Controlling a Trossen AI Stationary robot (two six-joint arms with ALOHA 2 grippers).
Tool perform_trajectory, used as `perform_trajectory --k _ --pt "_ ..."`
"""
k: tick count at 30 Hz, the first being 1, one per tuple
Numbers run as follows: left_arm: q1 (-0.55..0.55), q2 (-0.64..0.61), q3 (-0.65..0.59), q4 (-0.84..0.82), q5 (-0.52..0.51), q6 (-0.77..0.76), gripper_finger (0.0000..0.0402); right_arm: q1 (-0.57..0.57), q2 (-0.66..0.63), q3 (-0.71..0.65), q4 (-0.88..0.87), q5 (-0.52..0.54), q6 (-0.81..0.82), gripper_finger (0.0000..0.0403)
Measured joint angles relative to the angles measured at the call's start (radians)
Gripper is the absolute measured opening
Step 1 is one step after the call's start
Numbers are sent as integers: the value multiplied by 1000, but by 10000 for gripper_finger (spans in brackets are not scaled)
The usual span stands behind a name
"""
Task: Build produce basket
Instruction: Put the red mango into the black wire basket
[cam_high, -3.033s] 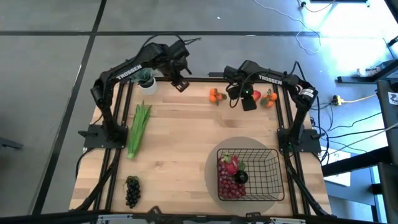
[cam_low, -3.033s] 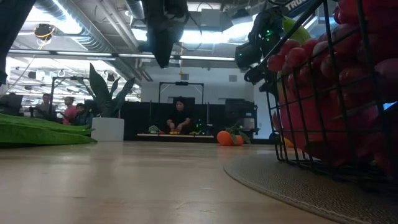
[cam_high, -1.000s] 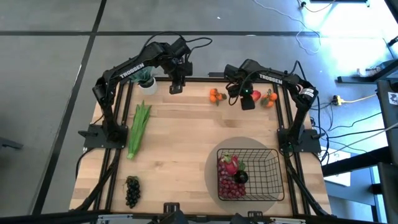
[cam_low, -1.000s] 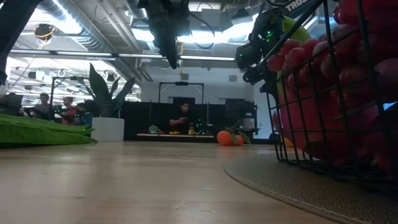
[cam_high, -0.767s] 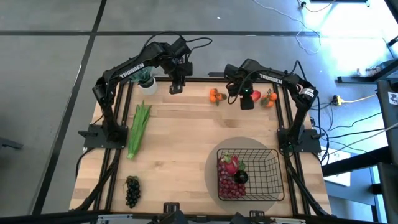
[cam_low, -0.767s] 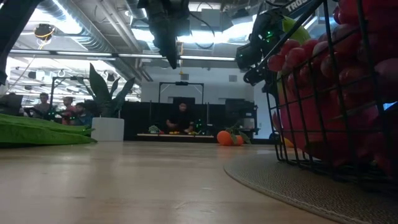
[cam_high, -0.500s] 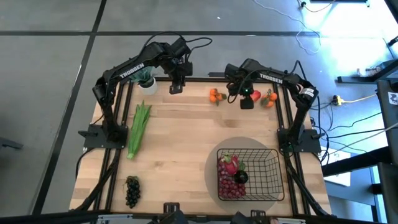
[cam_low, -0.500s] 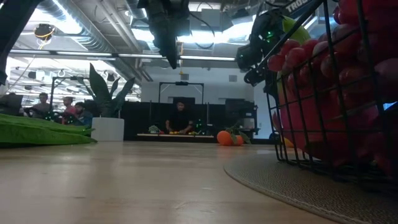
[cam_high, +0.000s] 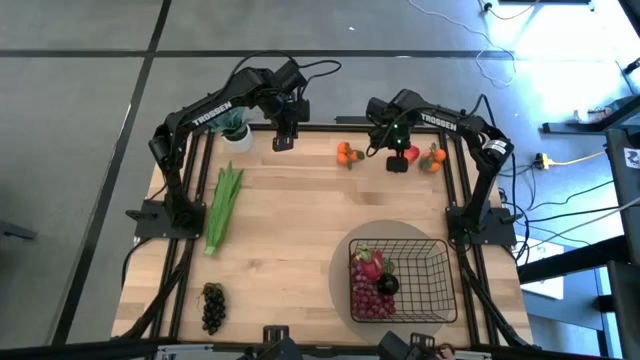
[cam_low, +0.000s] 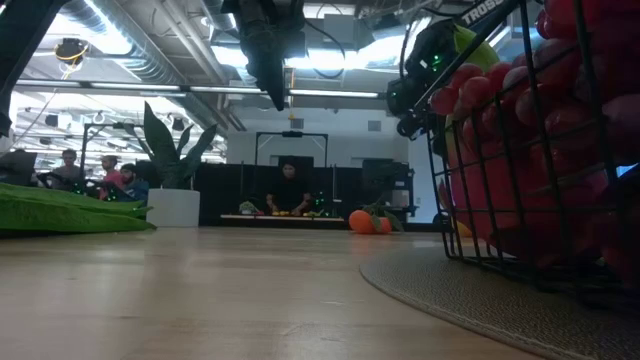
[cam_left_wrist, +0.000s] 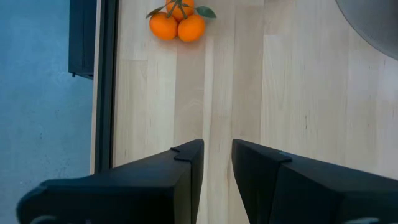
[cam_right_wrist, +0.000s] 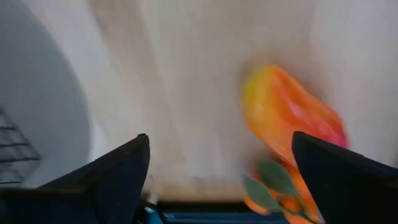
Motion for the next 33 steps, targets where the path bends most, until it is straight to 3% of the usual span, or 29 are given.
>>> perform_trajectory --k 3,12,20,24,33 --pt "0 0 0 0 0 0 71 -1 0 0 -3 122 4 375" --pt "0 0 0 0 0 0 71 0 0 0 56 283 3 375" --pt "0 0 0 1 0 0 71 1 0 0 35 215 -6 375" --pt "0 0 0 2 0 0 71 1 0 0 29 213 -127 375" --pt "0 0 0 2 0 0 71 1 0 0 45 70 -369 375"
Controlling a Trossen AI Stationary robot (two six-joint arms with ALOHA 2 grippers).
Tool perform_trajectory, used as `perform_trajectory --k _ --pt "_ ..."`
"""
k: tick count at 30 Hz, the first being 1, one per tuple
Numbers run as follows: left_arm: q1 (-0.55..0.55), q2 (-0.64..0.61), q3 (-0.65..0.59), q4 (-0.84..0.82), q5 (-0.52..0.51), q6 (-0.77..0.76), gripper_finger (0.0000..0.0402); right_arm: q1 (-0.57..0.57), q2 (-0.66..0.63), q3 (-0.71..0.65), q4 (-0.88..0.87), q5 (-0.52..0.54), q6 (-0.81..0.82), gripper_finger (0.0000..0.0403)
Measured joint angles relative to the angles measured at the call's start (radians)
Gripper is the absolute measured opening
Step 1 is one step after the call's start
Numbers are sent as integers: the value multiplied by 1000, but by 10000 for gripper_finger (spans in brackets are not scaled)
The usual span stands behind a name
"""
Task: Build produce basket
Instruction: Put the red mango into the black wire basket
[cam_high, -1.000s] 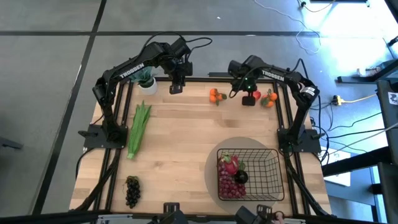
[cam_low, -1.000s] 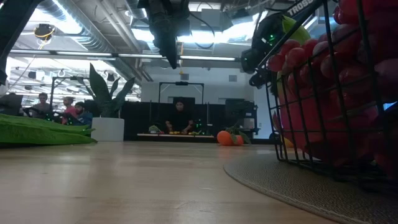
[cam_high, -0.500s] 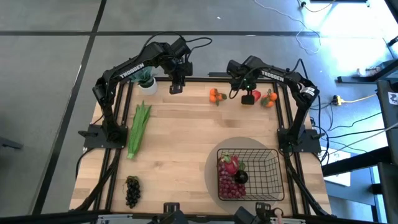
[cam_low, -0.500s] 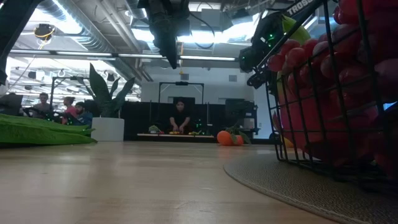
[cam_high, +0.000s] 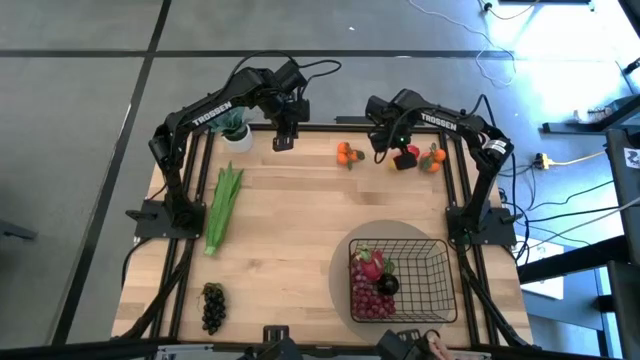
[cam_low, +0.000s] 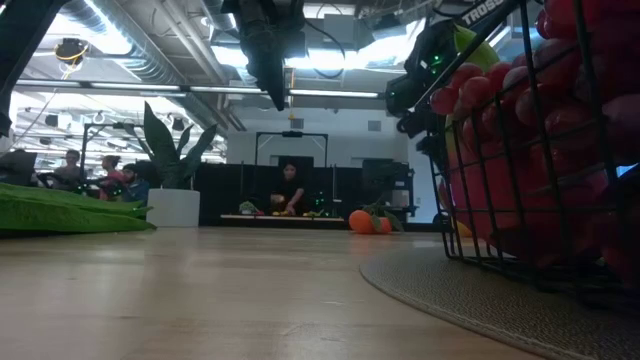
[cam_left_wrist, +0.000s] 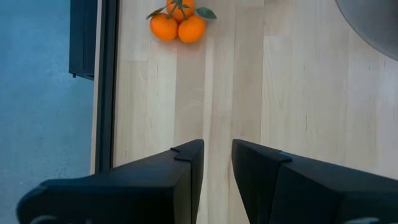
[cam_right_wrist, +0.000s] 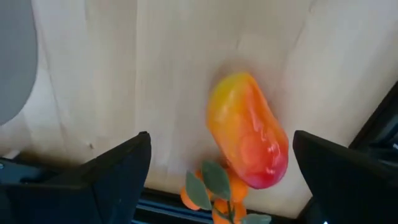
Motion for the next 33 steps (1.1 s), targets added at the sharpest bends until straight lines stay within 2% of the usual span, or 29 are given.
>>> perform_trajectory --k 14,23,33 --pt "0 0 0 1 0 0 71 -3 0 -3 24 5 -39 375" --pt "0 0 0 6 0 0 71 -3 1 -146 117 6 4 374" --pt "0 0 0 6 0 0 71 -3 1 -200 220 68 -49 374"
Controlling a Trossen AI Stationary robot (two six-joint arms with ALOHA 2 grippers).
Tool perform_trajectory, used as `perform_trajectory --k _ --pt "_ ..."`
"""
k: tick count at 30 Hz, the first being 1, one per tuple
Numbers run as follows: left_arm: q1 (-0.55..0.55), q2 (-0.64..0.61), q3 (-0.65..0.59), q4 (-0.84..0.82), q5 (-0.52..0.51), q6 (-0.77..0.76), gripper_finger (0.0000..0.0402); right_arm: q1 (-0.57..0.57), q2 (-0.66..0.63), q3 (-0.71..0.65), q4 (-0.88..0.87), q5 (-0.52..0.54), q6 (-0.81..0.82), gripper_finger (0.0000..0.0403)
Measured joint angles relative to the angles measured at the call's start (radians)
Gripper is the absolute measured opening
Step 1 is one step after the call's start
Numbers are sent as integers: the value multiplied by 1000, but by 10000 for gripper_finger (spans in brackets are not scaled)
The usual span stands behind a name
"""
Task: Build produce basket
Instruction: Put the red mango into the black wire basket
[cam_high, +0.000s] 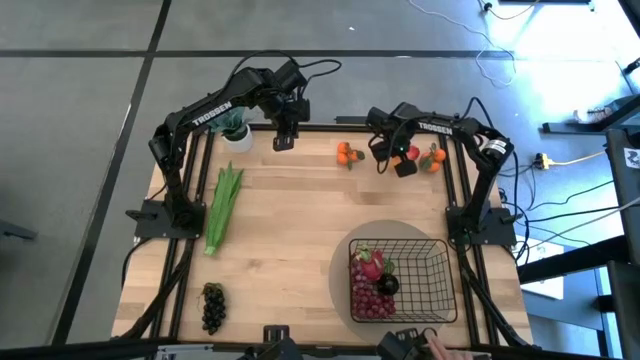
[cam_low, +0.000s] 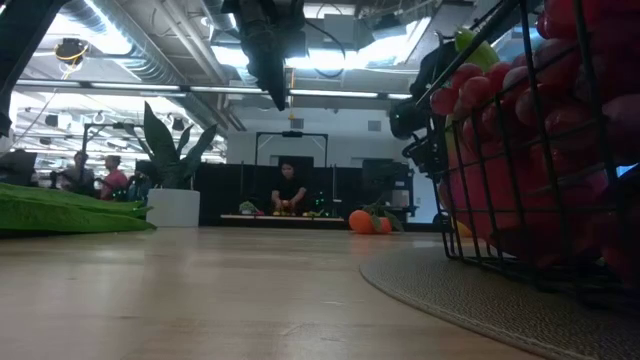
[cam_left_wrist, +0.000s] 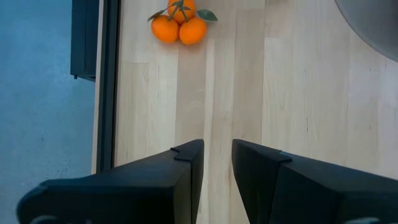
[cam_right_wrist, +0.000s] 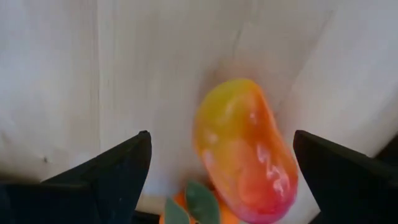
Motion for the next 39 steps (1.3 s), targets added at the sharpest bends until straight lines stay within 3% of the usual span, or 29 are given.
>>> perform_trajectory --k 23,39 --pt "0 0 0 -1 0 0 71 -28 0 -165 181 37 5 374" --pt "0 0 0 -1 0 0 71 -28 0 -175 211 37 55 374"
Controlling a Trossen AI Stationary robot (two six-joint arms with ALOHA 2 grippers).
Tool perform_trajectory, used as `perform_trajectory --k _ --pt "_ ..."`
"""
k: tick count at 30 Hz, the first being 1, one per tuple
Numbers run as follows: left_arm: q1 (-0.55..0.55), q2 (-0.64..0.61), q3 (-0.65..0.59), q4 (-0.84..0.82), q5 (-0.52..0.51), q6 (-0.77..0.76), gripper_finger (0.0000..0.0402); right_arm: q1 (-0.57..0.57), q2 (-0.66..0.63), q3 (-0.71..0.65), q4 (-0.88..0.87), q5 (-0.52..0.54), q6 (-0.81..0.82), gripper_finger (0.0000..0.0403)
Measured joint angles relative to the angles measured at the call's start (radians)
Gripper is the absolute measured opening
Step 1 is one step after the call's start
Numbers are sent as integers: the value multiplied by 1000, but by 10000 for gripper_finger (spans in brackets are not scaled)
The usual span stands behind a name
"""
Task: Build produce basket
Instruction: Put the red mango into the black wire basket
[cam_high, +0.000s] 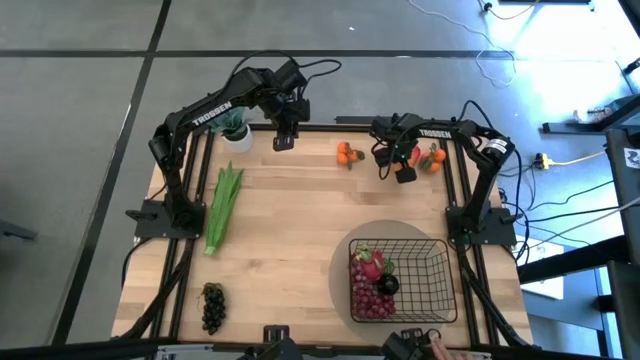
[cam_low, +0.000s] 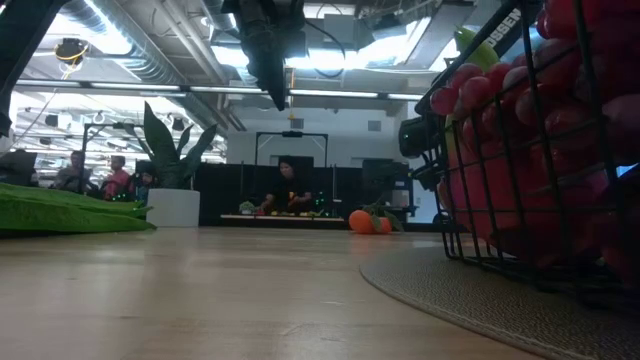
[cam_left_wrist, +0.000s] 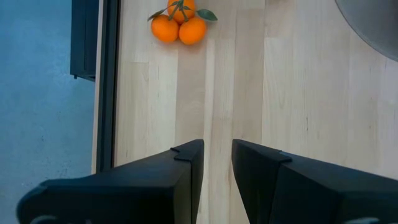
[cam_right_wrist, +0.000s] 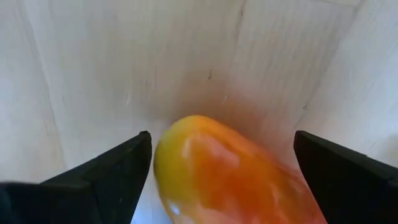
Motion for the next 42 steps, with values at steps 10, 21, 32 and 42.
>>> perform_trajectory --k 10,21,32,42 --pt "0 0 0 0 0 0 71 0 0 0 43 -3 0 374" --pt "0 0 0 59 -7 65 71 0 0 0 93 -3 -2 374" --pt "-2 0 0 230 -30 52 71 0 0 0 95 -3 -4 374" --pt "-2 0 0 292 -30 48 71 1 0 0 100 15 -1 374"
